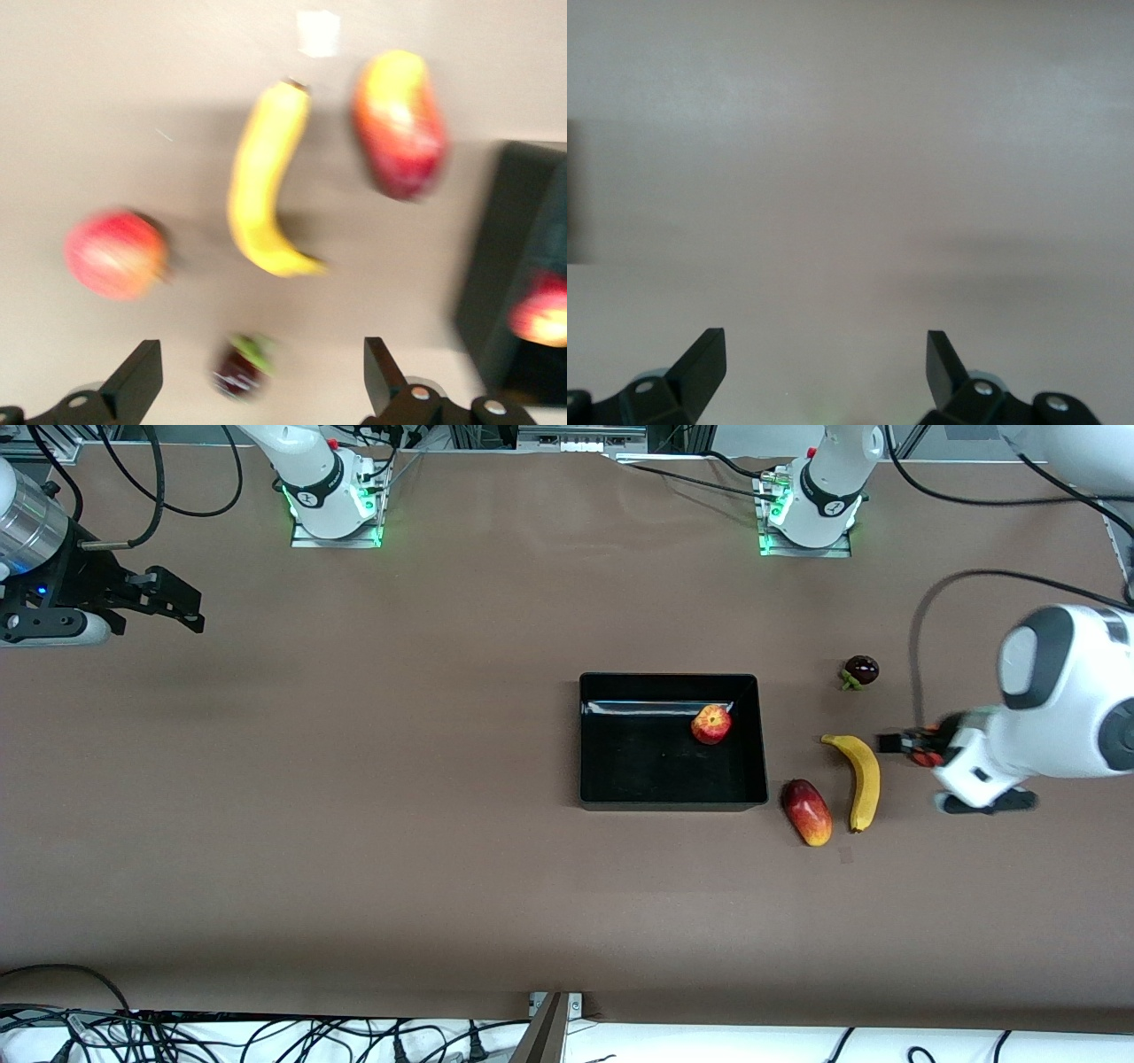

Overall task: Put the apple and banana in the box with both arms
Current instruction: 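Move the left gripper to the yellow banana and grasp it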

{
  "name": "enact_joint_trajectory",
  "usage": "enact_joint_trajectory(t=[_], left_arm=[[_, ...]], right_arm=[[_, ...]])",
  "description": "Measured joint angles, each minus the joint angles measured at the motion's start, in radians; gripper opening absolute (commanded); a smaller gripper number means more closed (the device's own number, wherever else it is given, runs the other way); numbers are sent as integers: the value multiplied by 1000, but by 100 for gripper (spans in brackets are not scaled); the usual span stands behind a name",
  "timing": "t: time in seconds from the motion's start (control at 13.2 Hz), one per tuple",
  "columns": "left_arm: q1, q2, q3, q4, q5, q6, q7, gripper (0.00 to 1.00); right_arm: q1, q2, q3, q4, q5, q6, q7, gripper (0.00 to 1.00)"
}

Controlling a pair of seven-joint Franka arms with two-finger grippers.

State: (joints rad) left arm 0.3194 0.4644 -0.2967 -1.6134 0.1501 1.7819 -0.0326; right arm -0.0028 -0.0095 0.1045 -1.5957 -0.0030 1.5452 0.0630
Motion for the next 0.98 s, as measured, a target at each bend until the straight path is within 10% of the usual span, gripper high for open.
enact_joint_trajectory(t=[0.45,0.68,0.83,0.98], left_arm=[[21,180,-4,-106,45,359,129,99],[21,187,-5,-187,45,450,136,21],[21,187,-5,-194,45,452,139,0],[21,185,-5,-194,45,443,140,0]], right_arm=[[-2,3,0,0,0,0,1,100],[-4,4,0,0,0,0,1,100],[-4,4,0,0,0,0,1,100],[-4,4,0,0,0,0,1,100]])
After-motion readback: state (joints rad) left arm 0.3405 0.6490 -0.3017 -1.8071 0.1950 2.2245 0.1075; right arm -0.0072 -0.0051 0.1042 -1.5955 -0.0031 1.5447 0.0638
